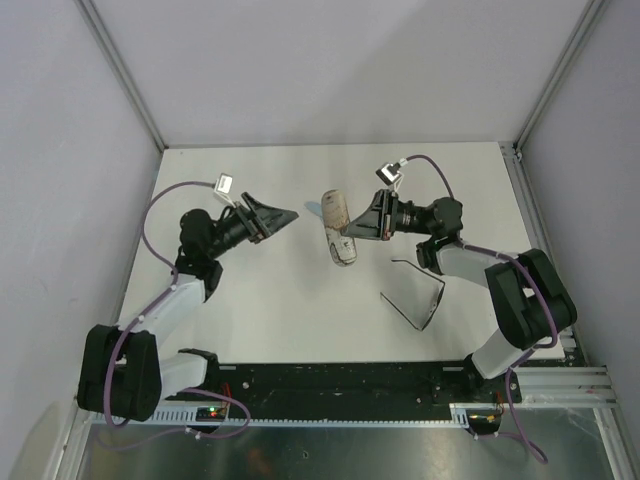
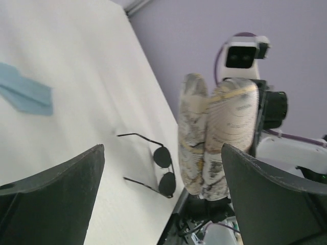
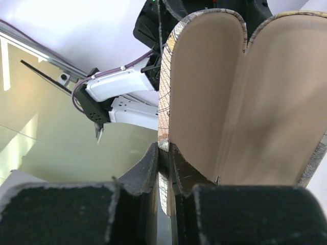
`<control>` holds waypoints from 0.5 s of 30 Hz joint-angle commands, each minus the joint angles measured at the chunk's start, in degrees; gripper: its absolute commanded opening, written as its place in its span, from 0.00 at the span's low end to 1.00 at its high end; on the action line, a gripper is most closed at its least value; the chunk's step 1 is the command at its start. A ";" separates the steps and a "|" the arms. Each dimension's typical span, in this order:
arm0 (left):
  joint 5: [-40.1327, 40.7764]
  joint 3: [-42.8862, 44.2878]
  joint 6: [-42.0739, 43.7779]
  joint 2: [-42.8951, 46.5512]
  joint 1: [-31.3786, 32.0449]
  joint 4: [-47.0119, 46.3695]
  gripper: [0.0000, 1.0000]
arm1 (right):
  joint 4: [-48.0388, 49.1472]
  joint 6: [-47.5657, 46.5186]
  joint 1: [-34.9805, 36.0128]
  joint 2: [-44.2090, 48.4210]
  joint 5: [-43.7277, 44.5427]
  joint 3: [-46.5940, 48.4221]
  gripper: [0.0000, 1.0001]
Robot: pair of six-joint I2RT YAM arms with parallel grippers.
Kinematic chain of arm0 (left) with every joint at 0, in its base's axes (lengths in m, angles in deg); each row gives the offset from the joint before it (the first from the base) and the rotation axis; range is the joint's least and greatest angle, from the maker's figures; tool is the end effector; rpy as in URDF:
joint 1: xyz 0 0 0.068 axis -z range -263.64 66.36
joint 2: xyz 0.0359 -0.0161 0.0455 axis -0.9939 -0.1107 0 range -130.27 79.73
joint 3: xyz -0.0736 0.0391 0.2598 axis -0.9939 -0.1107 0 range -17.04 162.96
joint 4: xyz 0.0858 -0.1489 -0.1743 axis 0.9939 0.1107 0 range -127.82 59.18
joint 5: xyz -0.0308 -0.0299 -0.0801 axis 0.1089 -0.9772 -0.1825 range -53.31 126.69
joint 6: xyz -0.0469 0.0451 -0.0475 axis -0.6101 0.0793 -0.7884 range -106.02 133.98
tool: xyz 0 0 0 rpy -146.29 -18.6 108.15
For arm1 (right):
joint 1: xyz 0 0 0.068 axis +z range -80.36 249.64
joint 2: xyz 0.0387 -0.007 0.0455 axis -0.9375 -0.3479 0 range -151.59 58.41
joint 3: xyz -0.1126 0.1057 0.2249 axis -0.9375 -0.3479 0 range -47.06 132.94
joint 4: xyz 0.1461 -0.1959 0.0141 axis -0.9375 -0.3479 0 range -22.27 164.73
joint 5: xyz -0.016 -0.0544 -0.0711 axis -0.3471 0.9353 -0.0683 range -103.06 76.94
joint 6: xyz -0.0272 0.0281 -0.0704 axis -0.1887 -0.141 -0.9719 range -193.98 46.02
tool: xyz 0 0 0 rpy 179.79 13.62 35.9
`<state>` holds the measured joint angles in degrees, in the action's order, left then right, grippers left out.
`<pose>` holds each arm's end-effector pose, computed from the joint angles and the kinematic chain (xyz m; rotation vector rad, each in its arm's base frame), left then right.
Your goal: Organize the sunglasses
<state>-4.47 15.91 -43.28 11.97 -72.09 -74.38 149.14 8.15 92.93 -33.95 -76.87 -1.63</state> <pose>0.2525 -0.0985 0.2813 -0.0518 1.7543 -1.4605 0.2718 0.1849 0.3006 -0.4895 1.6738 2.0549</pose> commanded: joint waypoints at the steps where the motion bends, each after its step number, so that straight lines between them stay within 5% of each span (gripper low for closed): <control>1: 1.26 -2.30 4.13 2.58 -2.18 4.46 0.99 | -3.74 -12.13 1.80 0.86 3.30 0.23 0.00; 9: -0.06 -10.62 -3.18 -0.45 -10.92 2.87 1.00 | -58.55 -46.83 9.02 1.76 27.69 8.40 0.00; 15: 4.05 -13.23 -1.21 4.40 -11.20 4.54 0.99 | -64.59 -47.61 13.79 -6.24 35.93 13.09 0.00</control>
<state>-2.31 3.37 -45.13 12.23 -83.04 -69.37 93.34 -33.71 104.30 -35.76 -49.68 7.47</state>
